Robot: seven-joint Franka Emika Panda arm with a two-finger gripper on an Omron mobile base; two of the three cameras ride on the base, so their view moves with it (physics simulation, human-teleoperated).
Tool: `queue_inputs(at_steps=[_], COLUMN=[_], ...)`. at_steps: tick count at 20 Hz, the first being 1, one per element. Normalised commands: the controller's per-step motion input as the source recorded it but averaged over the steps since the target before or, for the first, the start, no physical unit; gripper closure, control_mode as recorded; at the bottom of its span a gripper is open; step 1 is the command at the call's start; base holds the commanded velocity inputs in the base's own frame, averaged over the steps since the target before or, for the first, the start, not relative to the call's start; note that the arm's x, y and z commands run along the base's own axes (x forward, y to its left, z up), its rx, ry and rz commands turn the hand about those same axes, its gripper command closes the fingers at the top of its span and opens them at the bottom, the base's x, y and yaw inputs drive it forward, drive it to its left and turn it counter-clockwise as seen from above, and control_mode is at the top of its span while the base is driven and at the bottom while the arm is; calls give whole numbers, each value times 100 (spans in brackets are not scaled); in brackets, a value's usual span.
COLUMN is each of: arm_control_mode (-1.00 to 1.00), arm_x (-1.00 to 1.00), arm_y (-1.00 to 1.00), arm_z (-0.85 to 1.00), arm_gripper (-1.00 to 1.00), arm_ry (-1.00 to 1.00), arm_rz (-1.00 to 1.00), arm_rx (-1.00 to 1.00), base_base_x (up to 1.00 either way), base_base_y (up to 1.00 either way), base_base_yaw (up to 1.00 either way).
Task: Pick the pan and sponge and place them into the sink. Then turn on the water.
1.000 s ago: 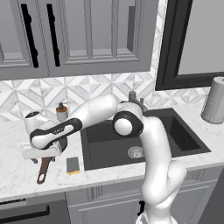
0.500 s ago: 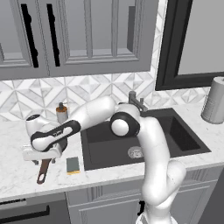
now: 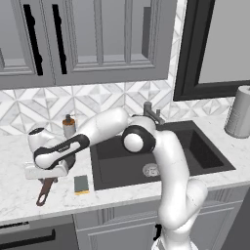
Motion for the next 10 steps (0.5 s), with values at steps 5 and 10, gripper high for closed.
queue_inputs(at_steps=[5,10], arm_control_mode=[-100,-100], arm_x=[0,-1], arm_y=[-3,-65], arm_z=[12,70], arm_gripper=[100,100], arm_ry=[-1,-8], arm_rz=[-2,-16], arm_rx=[8,8], base_base_x=[0,0], base_base_y=[0,0], base_base_yaw=[0,0])
